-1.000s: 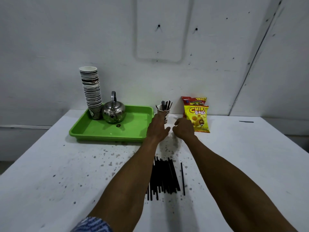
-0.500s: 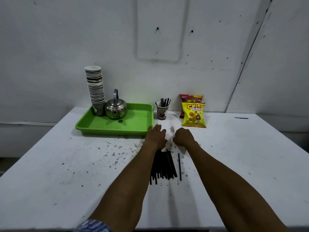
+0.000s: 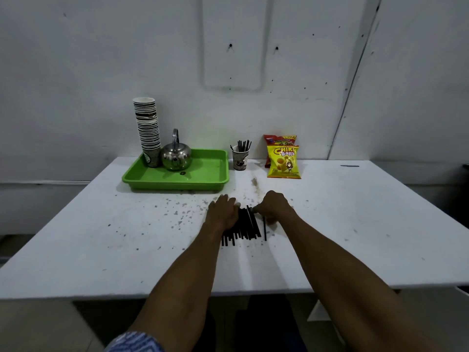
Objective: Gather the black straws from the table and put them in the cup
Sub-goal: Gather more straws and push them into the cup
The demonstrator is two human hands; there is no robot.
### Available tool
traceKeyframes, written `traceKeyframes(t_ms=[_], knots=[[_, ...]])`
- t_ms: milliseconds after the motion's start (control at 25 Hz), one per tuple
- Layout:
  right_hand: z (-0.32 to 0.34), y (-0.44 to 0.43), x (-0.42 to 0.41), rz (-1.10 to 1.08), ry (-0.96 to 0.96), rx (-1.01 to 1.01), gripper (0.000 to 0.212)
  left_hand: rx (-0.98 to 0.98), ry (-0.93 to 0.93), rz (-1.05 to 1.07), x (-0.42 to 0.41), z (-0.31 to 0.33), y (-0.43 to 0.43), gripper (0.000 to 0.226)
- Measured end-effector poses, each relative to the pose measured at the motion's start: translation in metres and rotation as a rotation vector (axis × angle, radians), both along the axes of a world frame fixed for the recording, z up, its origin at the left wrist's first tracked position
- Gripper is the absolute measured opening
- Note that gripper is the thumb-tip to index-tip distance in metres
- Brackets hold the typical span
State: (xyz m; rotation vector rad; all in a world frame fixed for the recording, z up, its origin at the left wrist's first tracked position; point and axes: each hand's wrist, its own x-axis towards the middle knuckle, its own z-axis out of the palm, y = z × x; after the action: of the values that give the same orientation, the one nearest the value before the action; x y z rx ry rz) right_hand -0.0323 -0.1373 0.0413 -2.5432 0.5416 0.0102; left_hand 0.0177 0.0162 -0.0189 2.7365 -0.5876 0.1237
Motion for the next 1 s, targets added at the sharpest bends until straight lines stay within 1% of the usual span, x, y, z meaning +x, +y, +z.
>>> traceKeyframes(t_ms=[80,160,400,520,640,840,880,920,960,1000], knots=[[0.000,0.011,-0.007,0.042,0.009,-0.047,0.059,0.018,-0.003,0.000,-0.010,-0.006,0.001,0.046],[-0.001,0.021,-0.012,0.074,0.003,-0.079,0.063,0.008,0.000,0.010,-0.015,-0.008,0.003,0.047],[-0.001,0.029,-0.015,0.027,-0.048,-0.115,0.041,-0.018,0.005,0.017,-0.020,-0.009,0.005,0.048],[0.003,0.031,-0.017,-0.045,-0.044,-0.115,0.043,-0.015,0.010,0.016,-0.020,-0.010,0.005,0.049],[0.005,0.035,-0.015,-0.085,-0.063,-0.146,0.032,-0.011,0.000,0.016,-0.021,-0.009,0.005,0.049],[0.012,0.036,-0.016,-0.097,-0.013,-0.060,0.019,-0.001,0.011,0.021,-0.022,-0.009,0.006,0.050],[0.013,0.036,-0.017,-0.100,-0.002,-0.046,0.024,-0.003,0.011,0.021,-0.023,-0.009,0.006,0.050],[0.013,0.036,-0.017,-0.095,0.000,-0.051,0.028,-0.005,0.011,0.021,-0.023,-0.009,0.006,0.050],[0.013,0.036,-0.017,-0.088,-0.002,-0.063,0.026,-0.006,0.009,0.020,-0.023,-0.009,0.006,0.050],[0.012,0.036,-0.016,-0.079,-0.005,-0.084,0.019,-0.004,0.008,0.018,-0.023,-0.009,0.006,0.050]])
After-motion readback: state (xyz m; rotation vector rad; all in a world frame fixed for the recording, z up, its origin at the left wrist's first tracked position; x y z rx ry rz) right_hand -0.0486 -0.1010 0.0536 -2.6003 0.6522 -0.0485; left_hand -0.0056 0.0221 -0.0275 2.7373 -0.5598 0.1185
